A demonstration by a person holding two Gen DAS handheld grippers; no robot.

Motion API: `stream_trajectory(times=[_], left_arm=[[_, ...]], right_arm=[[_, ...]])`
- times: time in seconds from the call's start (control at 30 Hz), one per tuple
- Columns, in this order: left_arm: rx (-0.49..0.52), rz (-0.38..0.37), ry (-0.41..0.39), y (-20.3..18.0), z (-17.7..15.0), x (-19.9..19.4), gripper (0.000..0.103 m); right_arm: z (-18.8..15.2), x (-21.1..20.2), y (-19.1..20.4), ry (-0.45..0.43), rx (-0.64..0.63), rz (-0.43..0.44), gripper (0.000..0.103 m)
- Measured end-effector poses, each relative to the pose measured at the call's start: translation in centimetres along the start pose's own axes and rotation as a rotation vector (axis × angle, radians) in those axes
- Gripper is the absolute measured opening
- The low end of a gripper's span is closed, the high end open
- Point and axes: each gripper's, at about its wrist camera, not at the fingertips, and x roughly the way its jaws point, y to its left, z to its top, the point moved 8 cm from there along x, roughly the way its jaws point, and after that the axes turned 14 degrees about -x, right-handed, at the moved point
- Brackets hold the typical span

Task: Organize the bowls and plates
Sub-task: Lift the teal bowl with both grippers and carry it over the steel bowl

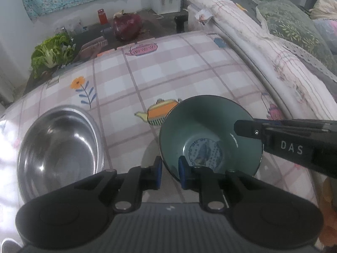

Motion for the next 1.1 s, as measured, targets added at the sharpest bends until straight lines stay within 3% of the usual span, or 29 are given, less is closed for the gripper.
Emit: stream_trajectory(times=[0.3, 1.1], left_arm=[[0.013, -0.036, 0.03, 0.8, -2.8, -1.6, 0.02], [0.018, -0.005, 0.057, 0.5, -2.3, 0.2, 0.021]], right_arm=[[-2.2, -1.4, 1.4, 0.013, 0.004, 0.056, 0.009], [-2.4, -1.5, 1.4, 0.017, 0.024, 0.058, 0.011]])
